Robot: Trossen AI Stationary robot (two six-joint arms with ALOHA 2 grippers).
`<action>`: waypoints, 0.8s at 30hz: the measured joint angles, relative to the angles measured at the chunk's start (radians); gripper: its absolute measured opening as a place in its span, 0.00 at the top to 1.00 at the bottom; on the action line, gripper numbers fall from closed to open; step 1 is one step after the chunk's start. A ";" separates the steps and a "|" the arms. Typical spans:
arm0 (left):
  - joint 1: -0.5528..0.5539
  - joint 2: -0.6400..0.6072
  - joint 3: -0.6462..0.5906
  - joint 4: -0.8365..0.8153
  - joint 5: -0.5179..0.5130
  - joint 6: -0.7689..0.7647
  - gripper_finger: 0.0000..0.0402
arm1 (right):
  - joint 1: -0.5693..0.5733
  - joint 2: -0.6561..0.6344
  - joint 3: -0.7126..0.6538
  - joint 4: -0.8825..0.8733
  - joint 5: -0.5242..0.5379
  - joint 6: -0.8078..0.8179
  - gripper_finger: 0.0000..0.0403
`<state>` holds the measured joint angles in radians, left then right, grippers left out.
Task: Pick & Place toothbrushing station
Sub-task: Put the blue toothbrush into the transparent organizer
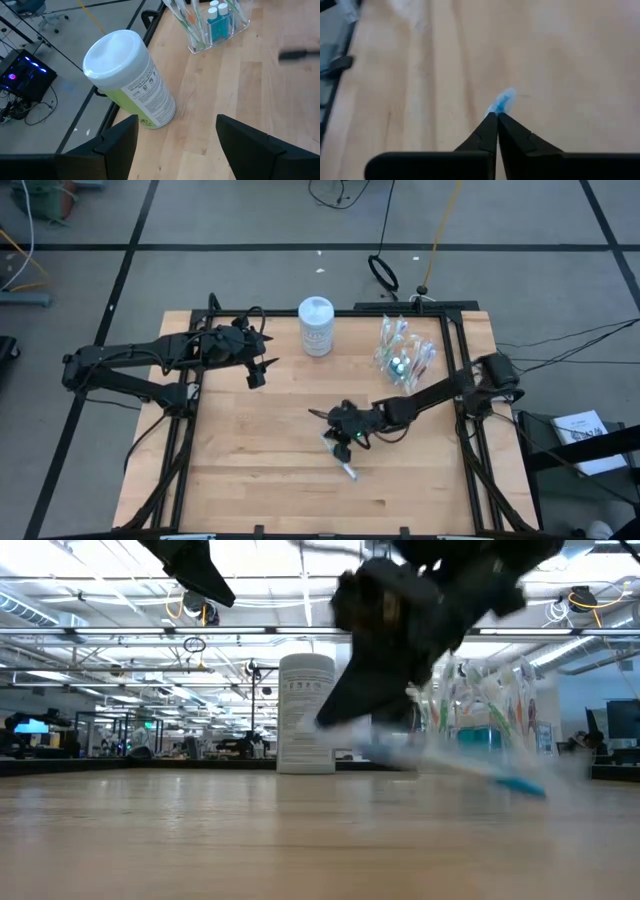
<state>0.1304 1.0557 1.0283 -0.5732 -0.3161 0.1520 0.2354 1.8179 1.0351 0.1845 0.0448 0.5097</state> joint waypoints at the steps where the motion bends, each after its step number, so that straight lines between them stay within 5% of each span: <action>1: 0.000 0.000 0.000 0.000 0.000 0.000 0.33 | 0.005 -0.041 0.000 -0.051 0.040 -0.001 0.99; 6: 0.000 0.000 0.000 0.000 0.000 -0.004 0.33 | 0.058 -0.273 0.002 -0.286 0.347 -0.040 1.00; 12: 0.000 0.000 0.000 0.000 0.000 -0.004 0.33 | 0.209 -0.492 -0.060 -0.497 0.988 -0.034 1.00; 15: 0.000 0.000 0.000 0.000 0.000 -0.004 0.33 | 0.281 -0.576 -0.112 -0.580 1.220 -0.040 1.00; 24: 0.000 0.000 0.000 0.001 0.000 0.027 0.33 | 0.298 -0.838 -0.143 -0.727 1.321 -0.207 1.00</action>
<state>0.1303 1.0557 1.0283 -0.5722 -0.3161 0.1787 0.5332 0.9797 0.8917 -0.5427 1.3655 0.3025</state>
